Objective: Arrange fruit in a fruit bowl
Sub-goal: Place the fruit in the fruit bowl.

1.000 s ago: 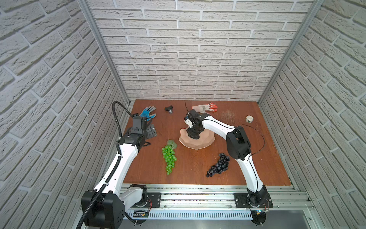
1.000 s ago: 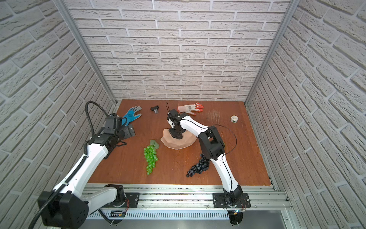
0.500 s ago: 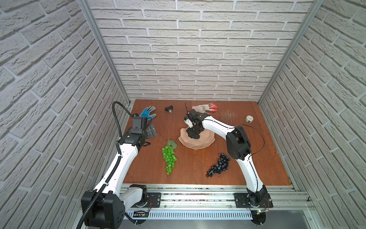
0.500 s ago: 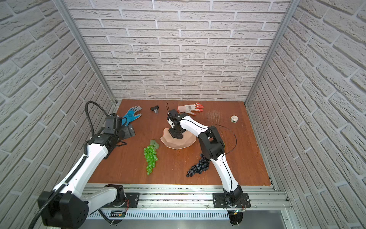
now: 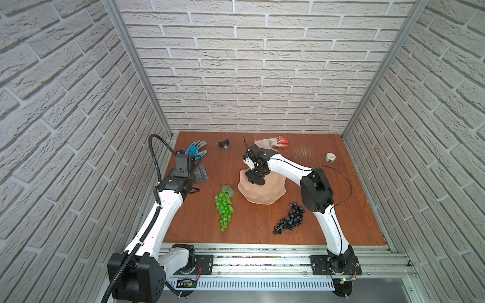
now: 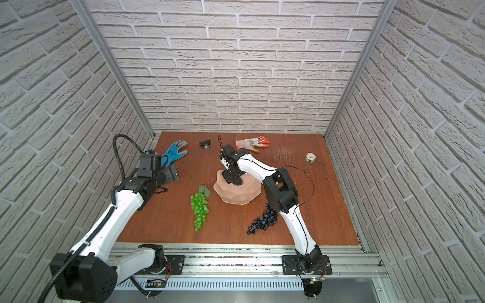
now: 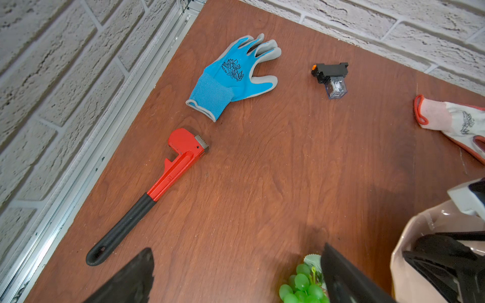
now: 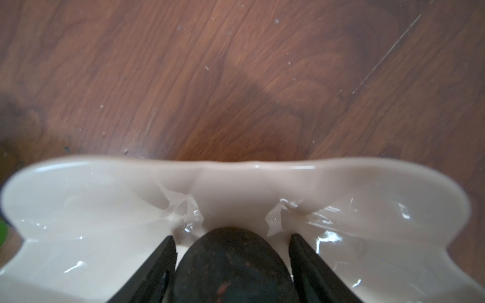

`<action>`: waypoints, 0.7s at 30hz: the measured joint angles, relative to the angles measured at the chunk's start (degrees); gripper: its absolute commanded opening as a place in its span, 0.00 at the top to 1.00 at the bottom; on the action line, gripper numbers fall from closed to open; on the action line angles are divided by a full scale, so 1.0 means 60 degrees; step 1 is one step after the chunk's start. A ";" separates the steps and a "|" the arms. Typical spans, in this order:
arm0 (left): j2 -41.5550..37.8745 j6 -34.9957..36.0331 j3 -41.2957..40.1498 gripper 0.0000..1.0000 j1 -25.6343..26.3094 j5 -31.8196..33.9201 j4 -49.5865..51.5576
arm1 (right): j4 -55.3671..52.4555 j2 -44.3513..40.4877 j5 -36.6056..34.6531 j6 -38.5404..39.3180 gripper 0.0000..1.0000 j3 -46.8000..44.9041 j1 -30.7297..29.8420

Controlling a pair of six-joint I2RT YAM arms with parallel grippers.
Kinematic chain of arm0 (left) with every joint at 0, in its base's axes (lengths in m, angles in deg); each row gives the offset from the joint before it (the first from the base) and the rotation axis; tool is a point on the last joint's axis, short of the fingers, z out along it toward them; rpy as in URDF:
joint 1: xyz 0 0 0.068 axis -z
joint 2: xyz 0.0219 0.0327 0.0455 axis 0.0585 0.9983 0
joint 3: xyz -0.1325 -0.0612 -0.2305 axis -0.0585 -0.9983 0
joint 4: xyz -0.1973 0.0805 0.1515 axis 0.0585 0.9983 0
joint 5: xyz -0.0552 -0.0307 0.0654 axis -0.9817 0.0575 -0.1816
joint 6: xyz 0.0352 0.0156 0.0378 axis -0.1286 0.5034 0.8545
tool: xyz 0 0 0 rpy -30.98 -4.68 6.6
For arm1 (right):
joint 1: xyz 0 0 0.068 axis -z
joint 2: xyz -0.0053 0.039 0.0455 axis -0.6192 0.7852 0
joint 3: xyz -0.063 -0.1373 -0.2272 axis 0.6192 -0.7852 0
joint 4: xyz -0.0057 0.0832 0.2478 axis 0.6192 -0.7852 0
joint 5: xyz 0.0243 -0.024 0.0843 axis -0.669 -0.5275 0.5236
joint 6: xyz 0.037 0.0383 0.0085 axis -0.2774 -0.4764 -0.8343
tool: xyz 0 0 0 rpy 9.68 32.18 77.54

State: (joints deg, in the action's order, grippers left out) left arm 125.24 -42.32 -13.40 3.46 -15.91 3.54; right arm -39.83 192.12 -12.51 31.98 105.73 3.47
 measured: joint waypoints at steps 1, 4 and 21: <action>0.0000 -0.0004 0.0000 0.02 0.0000 -0.0004 0.0000 | -0.0004 0.0000 -0.0033 0.0011 0.28 0.0000 0.0000; 0.0000 -0.0004 0.0000 0.02 0.0000 -0.0022 0.0000 | -0.0004 -0.0004 -0.0095 0.0022 0.20 0.0000 -0.0015; 0.0004 -0.0135 -0.0098 0.02 0.0000 -0.0219 -0.0076 | -0.0004 -0.0790 -0.0259 0.0131 0.20 -0.0328 -0.0062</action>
State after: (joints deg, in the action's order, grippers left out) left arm 125.26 -43.13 -13.99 3.46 -17.22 3.08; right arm -39.85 187.37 -14.06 32.77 103.77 3.10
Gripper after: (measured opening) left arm 0.982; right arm 0.806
